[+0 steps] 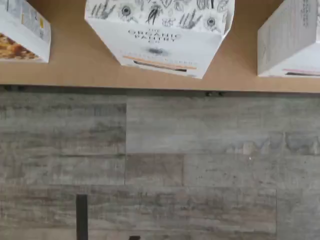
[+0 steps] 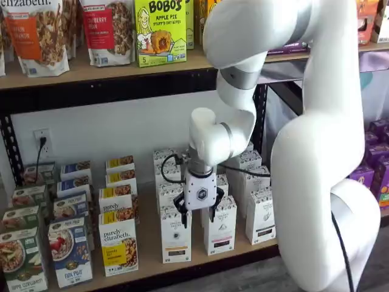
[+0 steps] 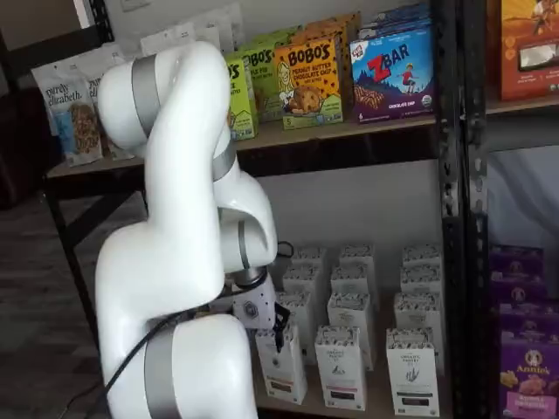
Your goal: Pick up the white box with a yellow strip in the middle, on the bottom shelf, the fourth box from the left
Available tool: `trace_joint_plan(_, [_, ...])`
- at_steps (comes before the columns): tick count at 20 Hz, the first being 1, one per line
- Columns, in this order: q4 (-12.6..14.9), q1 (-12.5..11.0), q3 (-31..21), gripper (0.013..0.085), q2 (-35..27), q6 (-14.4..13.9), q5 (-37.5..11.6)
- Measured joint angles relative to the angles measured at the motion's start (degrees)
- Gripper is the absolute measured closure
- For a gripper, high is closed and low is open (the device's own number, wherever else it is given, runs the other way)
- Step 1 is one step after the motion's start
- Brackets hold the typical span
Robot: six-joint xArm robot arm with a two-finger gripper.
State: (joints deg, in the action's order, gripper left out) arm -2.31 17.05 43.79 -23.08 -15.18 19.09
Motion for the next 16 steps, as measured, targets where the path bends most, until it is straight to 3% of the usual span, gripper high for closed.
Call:
trace_joint_plan(5, [-0.2, -1.0, 5.0, 0.013, -5.5, 1.3, -0.5])
trace_joint_plan(9, [-4.1, -1.2, 8.9, 0.013, -9.2, 5.0, 0.1])
trace_joint_plan(12, [-4.1, -1.3, 11.8, 0.013, -11.8, 5.2, -0.1])
trace_joint_plan(16, [-6.6, -1.2, 15.7, 0.013, -14.6, 7.5, 0.0])
